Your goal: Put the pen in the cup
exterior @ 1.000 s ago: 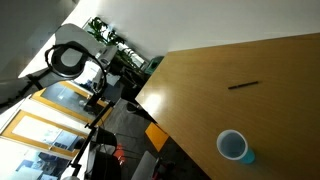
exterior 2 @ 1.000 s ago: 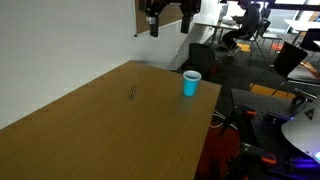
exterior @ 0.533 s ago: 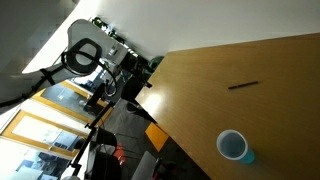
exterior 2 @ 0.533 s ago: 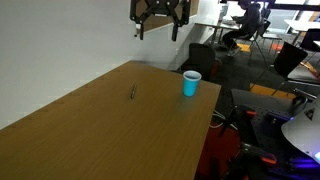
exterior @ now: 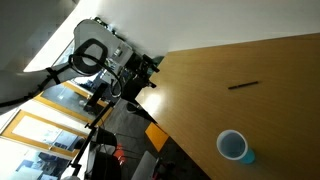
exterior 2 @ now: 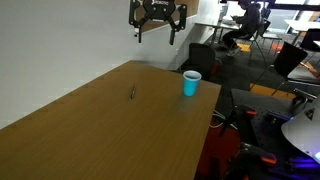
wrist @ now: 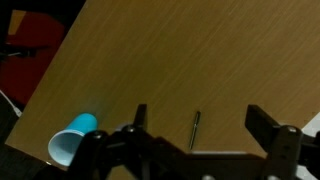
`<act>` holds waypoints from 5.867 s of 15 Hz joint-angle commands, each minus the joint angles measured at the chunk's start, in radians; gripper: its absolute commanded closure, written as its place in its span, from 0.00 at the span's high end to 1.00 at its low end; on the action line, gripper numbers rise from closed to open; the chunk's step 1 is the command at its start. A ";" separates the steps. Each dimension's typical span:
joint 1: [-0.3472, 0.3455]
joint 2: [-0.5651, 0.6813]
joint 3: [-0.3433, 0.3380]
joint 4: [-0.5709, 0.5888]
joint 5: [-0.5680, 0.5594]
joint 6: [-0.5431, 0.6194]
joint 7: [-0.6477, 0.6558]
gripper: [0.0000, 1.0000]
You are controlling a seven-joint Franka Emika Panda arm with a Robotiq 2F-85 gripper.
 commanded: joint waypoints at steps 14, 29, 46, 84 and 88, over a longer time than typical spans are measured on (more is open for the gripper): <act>0.039 0.477 -0.104 0.473 -0.049 -0.031 0.551 1.00; -0.026 0.696 -0.177 0.642 -0.044 -0.043 0.197 1.00; -0.046 0.915 -0.196 0.735 0.023 0.120 0.112 1.00; -0.091 1.248 -0.199 1.080 0.072 0.090 0.122 0.45; -0.093 1.250 -0.200 1.080 0.074 0.097 0.122 0.15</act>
